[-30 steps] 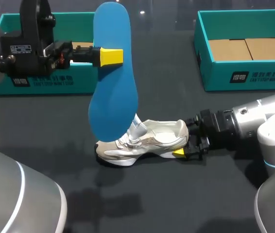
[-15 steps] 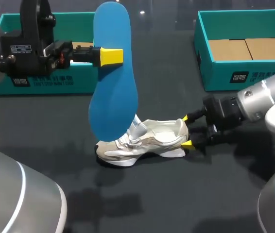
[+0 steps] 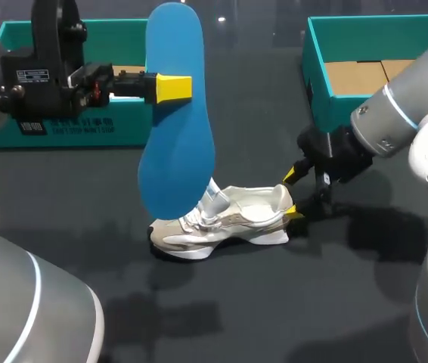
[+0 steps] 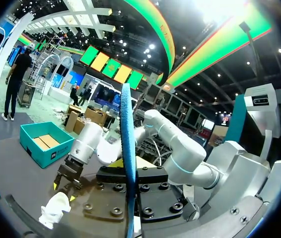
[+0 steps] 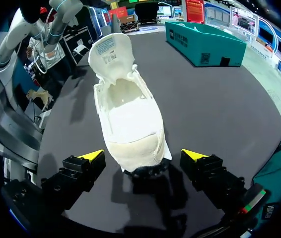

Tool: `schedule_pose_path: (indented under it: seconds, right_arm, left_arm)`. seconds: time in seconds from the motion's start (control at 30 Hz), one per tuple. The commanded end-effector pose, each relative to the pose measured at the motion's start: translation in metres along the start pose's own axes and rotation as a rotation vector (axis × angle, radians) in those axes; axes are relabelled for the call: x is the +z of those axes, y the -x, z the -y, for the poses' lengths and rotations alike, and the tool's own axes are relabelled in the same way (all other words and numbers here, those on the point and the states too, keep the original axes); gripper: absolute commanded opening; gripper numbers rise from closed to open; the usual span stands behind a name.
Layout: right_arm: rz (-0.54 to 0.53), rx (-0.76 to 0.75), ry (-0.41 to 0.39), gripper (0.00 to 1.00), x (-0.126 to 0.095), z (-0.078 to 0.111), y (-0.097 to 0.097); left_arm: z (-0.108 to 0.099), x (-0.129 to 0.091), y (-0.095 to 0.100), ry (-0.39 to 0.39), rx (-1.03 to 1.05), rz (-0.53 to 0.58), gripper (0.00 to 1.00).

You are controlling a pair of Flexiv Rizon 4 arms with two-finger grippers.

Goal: Take the shoe out of the shoebox, open the shoe tongue, remove and reinsert the insole, then place the shoe into the shoebox

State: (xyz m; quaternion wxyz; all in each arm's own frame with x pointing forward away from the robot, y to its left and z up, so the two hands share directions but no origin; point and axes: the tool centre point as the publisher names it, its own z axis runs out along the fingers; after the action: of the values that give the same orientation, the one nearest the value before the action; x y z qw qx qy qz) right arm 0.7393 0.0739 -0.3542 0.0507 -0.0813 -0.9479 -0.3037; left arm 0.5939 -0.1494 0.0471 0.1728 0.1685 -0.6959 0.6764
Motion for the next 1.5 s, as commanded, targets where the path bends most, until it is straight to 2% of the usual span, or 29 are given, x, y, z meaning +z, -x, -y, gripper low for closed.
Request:
schedule_pose_path:
  seconds: [0.03, 0.23, 0.27, 0.33, 0.4, 0.47, 0.67, 1.03, 1.5]
  right_arm:
    - [0.011, 0.002, -0.142, 1.00, -0.006, -0.002, -0.005]
    - [0.011, 0.002, -0.142, 1.00, -0.006, -0.002, -0.005]
    - [0.017, 0.024, -0.201, 1.00, -0.005, -0.005, -0.003]
    - [0.048, 0.001, -0.241, 1.00, -0.006, -0.011, -0.005]
    - [0.066, 0.008, -0.314, 1.00, -0.006, -0.018, -0.006]
    - [0.089, -0.010, -0.341, 1.00, -0.006, -0.024, -0.008]
    - [0.068, 0.067, -0.508, 1.00, -0.001, -0.038, -0.007]
    - [0.085, 0.071, -0.556, 1.00, -0.004, -0.051, -0.013]
    - [0.107, 0.047, -0.585, 1.00, 0.010, -0.056, -0.014]
  left_arm:
    - [0.000, 0.002, 0.001, 0.000, 0.000, -0.001, 0.00]
    - [0.000, 0.002, 0.001, 0.000, 0.000, -0.001, 0.00]
    - [0.000, 0.002, 0.001, 0.000, 0.000, -0.001, 0.00]
    - [0.000, 0.002, 0.001, 0.000, 0.000, -0.001, 0.00]
    - [0.000, 0.002, 0.001, 0.000, 0.000, -0.001, 0.00]
    - [0.000, 0.002, 0.001, 0.000, 0.000, -0.001, 0.00]
    - [0.000, 0.002, 0.001, 0.000, 0.000, -0.001, 0.00]
    - [0.000, 0.002, 0.001, 0.000, 0.000, -0.001, 0.00]
    - [0.000, 0.002, 0.001, 0.000, 0.000, -0.001, 0.00]
